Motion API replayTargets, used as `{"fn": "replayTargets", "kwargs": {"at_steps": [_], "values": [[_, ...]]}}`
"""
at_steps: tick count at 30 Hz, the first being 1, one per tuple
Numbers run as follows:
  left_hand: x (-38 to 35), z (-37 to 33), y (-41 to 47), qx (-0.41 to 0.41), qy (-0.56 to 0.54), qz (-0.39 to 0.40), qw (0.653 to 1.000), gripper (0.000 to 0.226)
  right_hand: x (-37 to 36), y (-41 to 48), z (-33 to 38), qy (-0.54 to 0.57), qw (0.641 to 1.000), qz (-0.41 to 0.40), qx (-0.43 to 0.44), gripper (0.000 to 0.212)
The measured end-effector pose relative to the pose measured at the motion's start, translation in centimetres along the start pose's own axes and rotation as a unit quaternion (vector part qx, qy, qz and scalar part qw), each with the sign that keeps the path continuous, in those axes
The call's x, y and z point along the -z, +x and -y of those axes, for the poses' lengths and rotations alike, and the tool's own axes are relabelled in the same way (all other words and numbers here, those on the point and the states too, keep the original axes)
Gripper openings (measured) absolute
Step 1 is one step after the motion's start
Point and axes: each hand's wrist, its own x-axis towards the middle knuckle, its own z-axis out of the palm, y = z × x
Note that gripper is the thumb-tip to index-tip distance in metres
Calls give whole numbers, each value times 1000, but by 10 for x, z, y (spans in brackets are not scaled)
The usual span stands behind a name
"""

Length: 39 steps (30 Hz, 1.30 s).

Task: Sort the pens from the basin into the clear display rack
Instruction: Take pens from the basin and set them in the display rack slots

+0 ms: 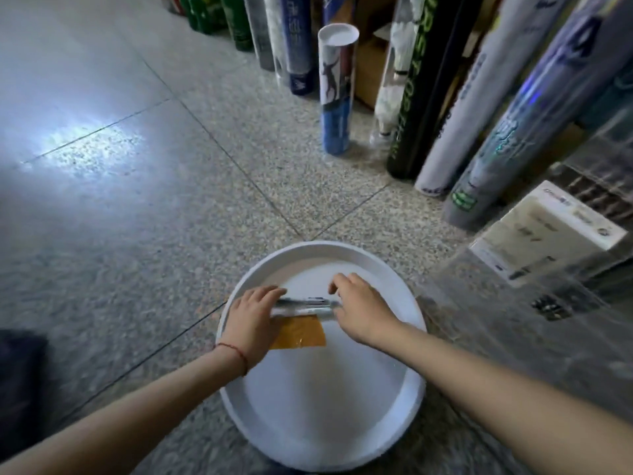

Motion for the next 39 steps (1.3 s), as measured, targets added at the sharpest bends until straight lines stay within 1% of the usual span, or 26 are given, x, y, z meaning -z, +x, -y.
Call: {"fn": "replayTargets", "kwargs": {"at_steps": [3,5,8,10,11,12,13,14,15,16,17,18,19,20,21,22,24,26,28,30,31,32,34,35,37,39], "values": [[-8,-10,10,-7,14,38,999,49,-7,17,-1,-59,998,7,5,21],[-14,-9,13,-50,59,33,996,41,-17,21,-5,-91,995,26,26,20],[-19,2,21,-49,91,32,994,39,-23,19,-13,-80,995,31,55,19],[-18,5,24,-98,131,23,986,24,-21,20,-18,-88,992,33,83,19],[-16,4,25,-122,168,36,978,20,-20,20,-20,-80,992,30,91,20],[-15,4,27,-148,204,33,967,24,-18,20,-22,-50,995,23,89,20],[-13,3,27,-161,212,42,963,23,-15,19,-22,-1,997,12,78,18],[-13,1,26,-181,225,41,956,17,-12,19,-22,57,997,0,59,15],[-13,-3,24,-180,214,56,958,17,-8,17,-20,115,993,-5,32,12],[-16,-7,21,-180,215,81,956,24,-4,15,-19,175,985,-4,1,10],[-15,-14,18,-159,195,127,960,26,-1,12,-17,238,971,-1,-28,10],[-15,-21,15,-147,169,146,964,22,2,9,-16,304,951,-1,-51,12],[-16,-28,11,-101,121,157,975,14,5,6,-15,369,927,-5,-70,14],[-12,-38,6,-38,30,188,981,8,10,1,-13,428,900,-10,-83,14],[-9,-51,2,13,-81,220,972,8,17,-3,-12,477,874,-15,-93,13],[-6,-64,-3,46,-179,236,954,11,25,-8,-10,514,852,-19,-99,13],[8,-91,-11,63,-265,231,934,12,44,-22,-8,557,823,-30,-104,12],[21,-112,-20,48,-307,213,926,13,66,-44,-7,575,809,-51,-108,10],[33,-131,-28,4,-319,181,930,10,91,-76,-2,576,808,-90,-88,9],[47,-152,-33,-25,-338,168,926,19,119,-113,0,560,816,-145,-22,13],[55,-165,-35,-24,-355,174,918,24,136,-133,-1,547,818,-175,18,14],[64,-179,-36,-11,-373,182,910,35,156,-154,-3,537,816,-207,55,14],[76,-203,-30,11,-425,182,887,63,201,-193,-14,530,794,-273,115,10],[77,-212,-24,15,-440,180,880,72,225,-213,-21,518,784,-311,144,8],[80,-235,-13,-14,-462,173,870,78,269,-254,-39,426,782,-412,190,11],[91,-265,-8,-73,-474,146,865,74,297,-289,-57,255,797,-511,196,14]]}}
